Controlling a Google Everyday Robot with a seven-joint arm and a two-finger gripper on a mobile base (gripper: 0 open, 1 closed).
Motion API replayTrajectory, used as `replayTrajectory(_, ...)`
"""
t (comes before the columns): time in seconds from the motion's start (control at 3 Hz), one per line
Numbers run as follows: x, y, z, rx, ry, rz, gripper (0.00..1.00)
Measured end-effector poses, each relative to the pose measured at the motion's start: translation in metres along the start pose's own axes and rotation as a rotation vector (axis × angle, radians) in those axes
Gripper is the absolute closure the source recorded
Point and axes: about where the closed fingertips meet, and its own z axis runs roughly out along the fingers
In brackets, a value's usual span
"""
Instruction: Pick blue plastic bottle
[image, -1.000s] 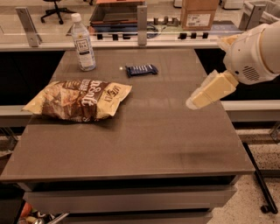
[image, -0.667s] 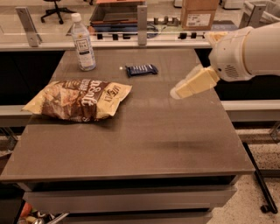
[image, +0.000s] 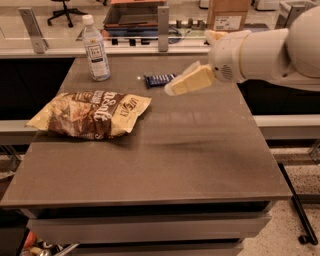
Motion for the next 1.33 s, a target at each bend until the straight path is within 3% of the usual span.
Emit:
replayTrajectory(0.33,-0.032,0.017,0.052,-0.097,-0.022,0.016,0.0)
replayTrajectory(0.67,-0.032,0.017,0.051,-0.096,-0.022,0.016,0.0)
replayTrajectory(1.0,-0.033,0.006,0.058,-0.046,-0.025,0.04,0.0)
replayTrajectory(1.33,-0.033,-0.008,0.091,0.0,-0.05,0.084,0.0)
